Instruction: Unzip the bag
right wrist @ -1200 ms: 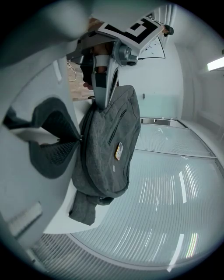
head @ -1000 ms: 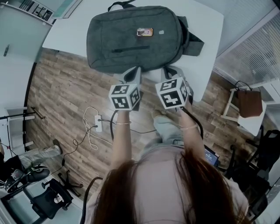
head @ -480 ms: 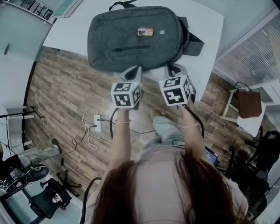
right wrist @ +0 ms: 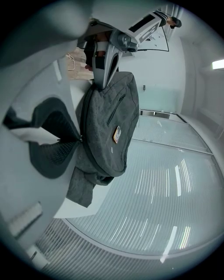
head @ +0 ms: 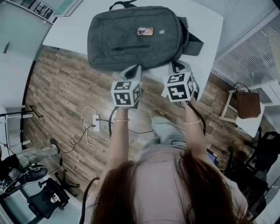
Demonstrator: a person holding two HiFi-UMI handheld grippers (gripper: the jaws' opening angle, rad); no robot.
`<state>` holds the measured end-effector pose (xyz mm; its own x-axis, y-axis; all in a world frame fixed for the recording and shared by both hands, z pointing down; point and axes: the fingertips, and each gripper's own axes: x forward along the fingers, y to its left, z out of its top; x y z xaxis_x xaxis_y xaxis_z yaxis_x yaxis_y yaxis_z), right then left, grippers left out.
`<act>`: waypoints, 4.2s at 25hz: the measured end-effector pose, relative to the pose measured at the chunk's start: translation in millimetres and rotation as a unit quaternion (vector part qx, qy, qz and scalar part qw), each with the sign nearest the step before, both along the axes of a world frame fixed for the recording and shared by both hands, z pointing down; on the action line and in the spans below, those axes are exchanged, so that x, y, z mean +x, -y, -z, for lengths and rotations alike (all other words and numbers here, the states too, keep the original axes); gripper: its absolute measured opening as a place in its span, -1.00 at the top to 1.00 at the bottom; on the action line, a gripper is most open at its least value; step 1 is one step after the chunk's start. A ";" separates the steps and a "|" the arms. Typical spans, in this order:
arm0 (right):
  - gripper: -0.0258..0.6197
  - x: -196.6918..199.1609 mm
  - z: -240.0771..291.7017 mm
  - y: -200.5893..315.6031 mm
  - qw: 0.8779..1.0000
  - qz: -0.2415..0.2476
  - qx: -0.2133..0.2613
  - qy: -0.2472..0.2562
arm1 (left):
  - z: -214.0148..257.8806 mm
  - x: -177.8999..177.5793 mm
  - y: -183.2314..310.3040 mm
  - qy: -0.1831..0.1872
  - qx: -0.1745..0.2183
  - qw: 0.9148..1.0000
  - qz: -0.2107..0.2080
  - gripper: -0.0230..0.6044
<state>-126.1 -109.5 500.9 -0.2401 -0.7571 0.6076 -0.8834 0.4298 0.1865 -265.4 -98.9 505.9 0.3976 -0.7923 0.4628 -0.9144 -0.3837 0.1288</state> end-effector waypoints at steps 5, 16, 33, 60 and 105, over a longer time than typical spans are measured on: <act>0.89 4.5 2.6 2.6 1.000 -0.003 0.003 -0.006 | -0.3 0.1 -1.2 0.004 -0.001 1.000 -0.001 0.90; 0.89 12.0 7.3 9.9 1.000 0.007 0.021 -0.016 | -0.1 0.6 -1.7 0.001 0.007 1.000 0.002 0.90; 0.89 27.2 14.1 22.6 0.997 0.047 0.036 -0.046 | 0.5 1.9 -5.0 0.001 0.033 0.999 0.003 0.90; 0.89 46.7 26.5 52.2 0.989 0.103 0.046 -0.095 | 0.5 2.2 -3.7 -0.005 0.055 0.998 0.007 0.90; 0.89 51.3 31.7 54.0 0.971 0.239 -0.006 -0.015 | 64.3 123.8 19.3 0.025 0.068 0.996 -0.049 0.50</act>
